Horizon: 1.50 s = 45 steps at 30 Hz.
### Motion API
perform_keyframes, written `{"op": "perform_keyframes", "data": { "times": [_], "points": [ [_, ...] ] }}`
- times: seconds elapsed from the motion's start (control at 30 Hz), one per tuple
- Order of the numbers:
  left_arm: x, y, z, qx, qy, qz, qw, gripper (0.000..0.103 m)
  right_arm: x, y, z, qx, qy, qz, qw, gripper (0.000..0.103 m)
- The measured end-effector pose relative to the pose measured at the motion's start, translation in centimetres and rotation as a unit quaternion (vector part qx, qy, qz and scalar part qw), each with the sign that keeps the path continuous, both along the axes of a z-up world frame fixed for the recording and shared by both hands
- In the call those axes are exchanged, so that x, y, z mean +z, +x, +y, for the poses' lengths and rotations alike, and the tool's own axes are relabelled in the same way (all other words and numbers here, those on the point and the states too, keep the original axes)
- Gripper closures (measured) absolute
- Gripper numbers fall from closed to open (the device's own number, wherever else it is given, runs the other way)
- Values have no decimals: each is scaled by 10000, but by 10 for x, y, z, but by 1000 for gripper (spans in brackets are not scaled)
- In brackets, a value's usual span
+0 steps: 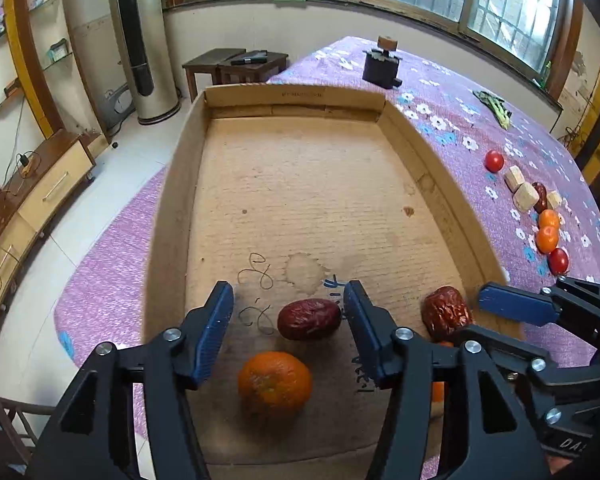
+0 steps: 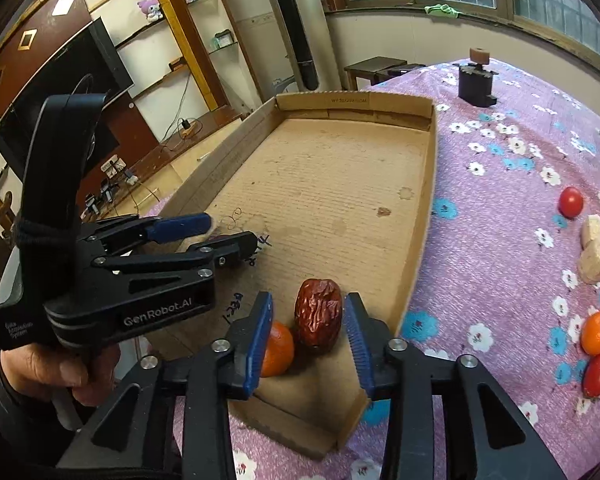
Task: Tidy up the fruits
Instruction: 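Open the left tool over the tray while the right tool releases its date, then grasp an orange with the left tool while the right tool grasps a red tomato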
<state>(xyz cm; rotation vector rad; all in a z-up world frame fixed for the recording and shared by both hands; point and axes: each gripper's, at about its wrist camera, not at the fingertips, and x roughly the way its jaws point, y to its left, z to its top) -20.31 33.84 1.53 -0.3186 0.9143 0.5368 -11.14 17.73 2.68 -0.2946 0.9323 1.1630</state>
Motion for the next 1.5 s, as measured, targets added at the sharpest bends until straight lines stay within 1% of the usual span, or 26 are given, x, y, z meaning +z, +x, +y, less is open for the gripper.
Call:
{"op": "perform_keyframes", "data": {
  "times": [0.17, 0.3, 0.43, 0.47, 0.53, 0.57, 0.6, 0.7, 0.83, 1.2, 1.5],
  "points": [
    [11, -5, -6, 14, 24, -95, 10000, 47, 15, -3, -25, -124, 256, 7, 9996, 64],
    [18, 0, -20, -140, 92, -141, 9998, 47, 26, -3, -51, -342, 423, -64, 9985, 56],
    [27, 10, -39, -369, 152, -199, 9990, 47, 31, 4, -78, -628, 471, -84, 9969, 54],
    [28, 12, -44, -422, 173, -201, 9988, 46, 31, 7, -84, -703, 473, -85, 9964, 52],
    [31, 17, -54, -537, 204, -210, 9981, 44, 31, 13, -98, -901, 465, -97, 9948, 40],
    [32, 20, -59, -593, 213, -210, 9978, 44, 31, 16, -105, -988, 475, -95, 9939, 38],
    [33, 22, -64, -644, 223, -213, 9974, 44, 31, 20, -114, -1080, 486, -87, 9929, 36],
    [35, 30, -79, -811, 239, -208, 9962, 44, 29, 30, -135, -1336, 471, -49, 9899, 35],
    [37, 39, -99, -1026, 247, -213, 9942, 43, 27, 37, -156, -1583, 433, -66, 9864, 27],
    [36, 54, -131, -1358, 220, -153, 9904, 44, 20, 52, -199, -2015, 450, 12, 9785, 26],
    [31, 62, -145, -1518, 158, -101, 9882, 44, 21, 59, -211, -2147, 433, -54, 9757, 26]
  ]
}}
